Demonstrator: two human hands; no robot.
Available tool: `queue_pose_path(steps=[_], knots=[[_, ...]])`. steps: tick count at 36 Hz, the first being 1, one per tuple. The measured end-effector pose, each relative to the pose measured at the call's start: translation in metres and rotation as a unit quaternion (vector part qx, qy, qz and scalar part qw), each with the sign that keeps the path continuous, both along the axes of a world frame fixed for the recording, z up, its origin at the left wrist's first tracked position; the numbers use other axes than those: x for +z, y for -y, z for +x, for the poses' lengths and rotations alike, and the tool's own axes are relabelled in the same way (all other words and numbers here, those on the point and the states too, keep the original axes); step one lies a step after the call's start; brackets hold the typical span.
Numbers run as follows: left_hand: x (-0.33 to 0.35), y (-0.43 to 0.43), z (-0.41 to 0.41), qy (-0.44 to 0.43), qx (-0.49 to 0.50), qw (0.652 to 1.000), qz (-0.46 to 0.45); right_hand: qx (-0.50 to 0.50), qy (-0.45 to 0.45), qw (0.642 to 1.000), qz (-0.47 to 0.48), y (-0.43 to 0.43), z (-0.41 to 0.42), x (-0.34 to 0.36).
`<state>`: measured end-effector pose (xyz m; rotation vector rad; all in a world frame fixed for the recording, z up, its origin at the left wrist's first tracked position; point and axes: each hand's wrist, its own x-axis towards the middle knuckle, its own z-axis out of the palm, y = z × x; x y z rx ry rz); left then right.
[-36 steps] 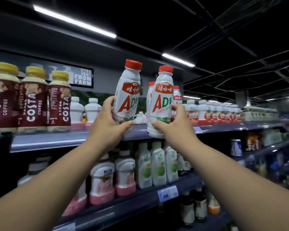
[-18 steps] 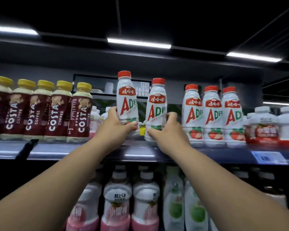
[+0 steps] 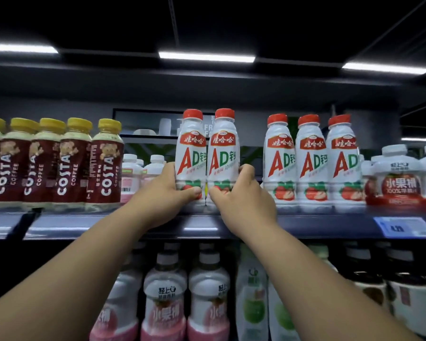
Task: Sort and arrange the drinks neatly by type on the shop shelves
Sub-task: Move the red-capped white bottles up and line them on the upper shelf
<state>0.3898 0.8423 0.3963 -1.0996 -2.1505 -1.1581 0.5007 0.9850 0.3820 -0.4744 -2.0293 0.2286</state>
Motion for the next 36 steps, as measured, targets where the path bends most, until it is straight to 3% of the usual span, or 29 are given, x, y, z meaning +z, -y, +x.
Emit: queue_pose_path(steps=[11,14,18,24,36], knots=[[-0.001,0.000,0.011,-0.040,0.074,0.994,-0.068,0.046,0.000,0.999,-0.013,-0.004,0.022,-0.008],[-0.001,0.000,0.013,-0.050,0.084,0.993,-0.069,0.040,-0.026,0.997,0.065,-0.015,0.037,-0.018],[0.001,-0.001,0.014,-0.053,0.065,0.995,-0.052,-0.045,-0.105,0.976,0.187,-0.043,0.050,-0.025],[0.005,-0.008,0.020,-0.055,0.082,0.993,-0.061,-0.084,-0.042,0.988,0.119,-0.062,0.056,-0.021],[0.004,-0.034,0.034,-0.068,0.072,0.993,-0.061,-0.088,-0.038,0.988,0.120,-0.063,0.052,-0.027]])
